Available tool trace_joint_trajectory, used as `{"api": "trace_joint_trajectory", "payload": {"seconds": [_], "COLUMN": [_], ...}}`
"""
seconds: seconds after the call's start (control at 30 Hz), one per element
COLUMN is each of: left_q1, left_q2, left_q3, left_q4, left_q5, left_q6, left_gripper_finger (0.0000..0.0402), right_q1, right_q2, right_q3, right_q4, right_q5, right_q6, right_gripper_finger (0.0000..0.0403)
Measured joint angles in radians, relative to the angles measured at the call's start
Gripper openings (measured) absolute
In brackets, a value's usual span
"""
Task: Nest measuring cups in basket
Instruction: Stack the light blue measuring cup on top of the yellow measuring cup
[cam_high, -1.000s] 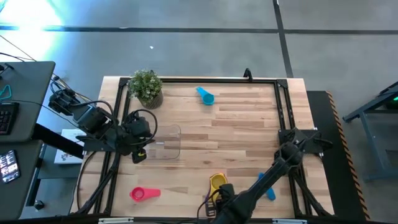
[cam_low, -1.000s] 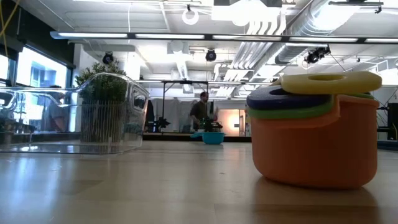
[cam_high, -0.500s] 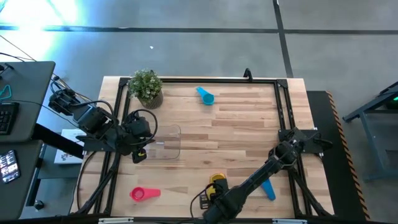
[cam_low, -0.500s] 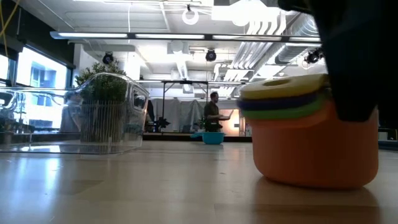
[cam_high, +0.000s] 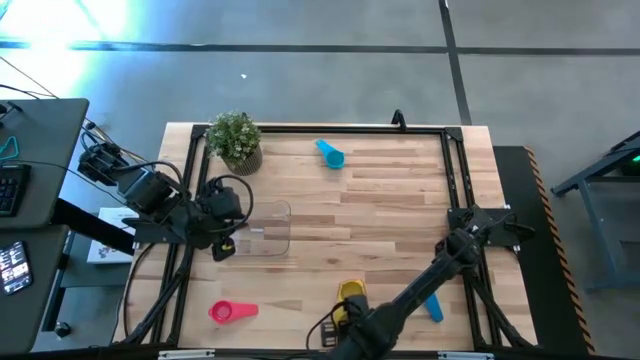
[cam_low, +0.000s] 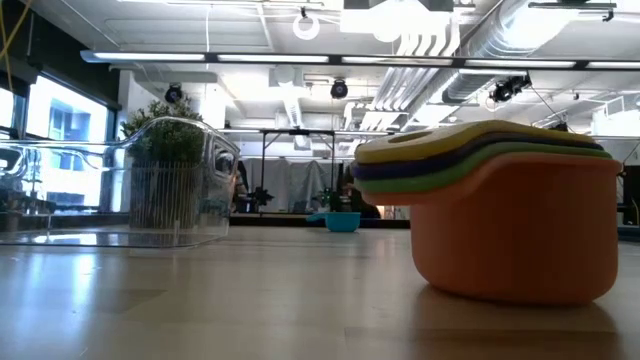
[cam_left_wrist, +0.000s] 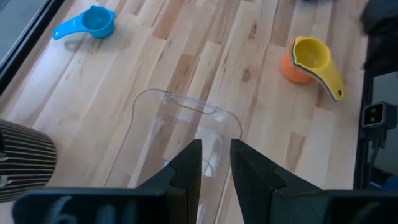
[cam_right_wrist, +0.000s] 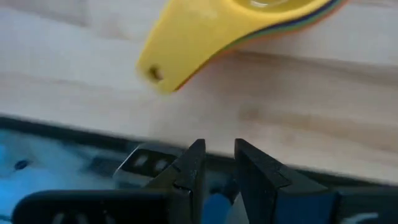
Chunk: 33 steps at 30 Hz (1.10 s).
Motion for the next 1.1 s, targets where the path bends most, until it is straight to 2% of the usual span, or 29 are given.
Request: {"api": "trace_joint_trajectory", "payload": {"seconds": [0.2,0.33,0.43,0.7,0.9,1.1], "left_q1": [0.035,0.072,0.103,0.198,0.279,0.359], "left_q2": [-0.012,-0.026,-0.046,-0.099,-0.134,-0.162], "left_q3": [0.000,0.000,0.000,0.000,0.000,0.000], "left_q4": [-0.022,-0.024,-0.025,-0.027,-0.028,-0.026], "left_q5": [-0.001,-0.001,-0.001,-0.001,-0.002,-0.002], "left_q6": [0.028,0.037,0.062,0.118,0.161,0.185], "left_gripper_finger": [0.0076,0.0076,0.0076,0.0076,0.0076,0.0076], "right_q1": [-0.004,-0.039,-0.083,-0.291,-0.494,-0.685], "right_q2": [0.000,-0.060,-0.088,-0.124,-0.134,-0.156], "right_q3": [0.165,0.122,0.123,0.146,0.162,0.162], "right_q4": [-0.233,-0.288,-0.360,-0.373,-0.361,-0.339], "right_q5": [0.128,0.173,0.177,0.184,0.140,0.109], "right_q6": [0.011,-0.041,-0.149,-0.636,-1.040,-1.352], "right_gripper_finger": [0.0078,0.0078,0.0078,0.0078,0.0078,0.0078]}}
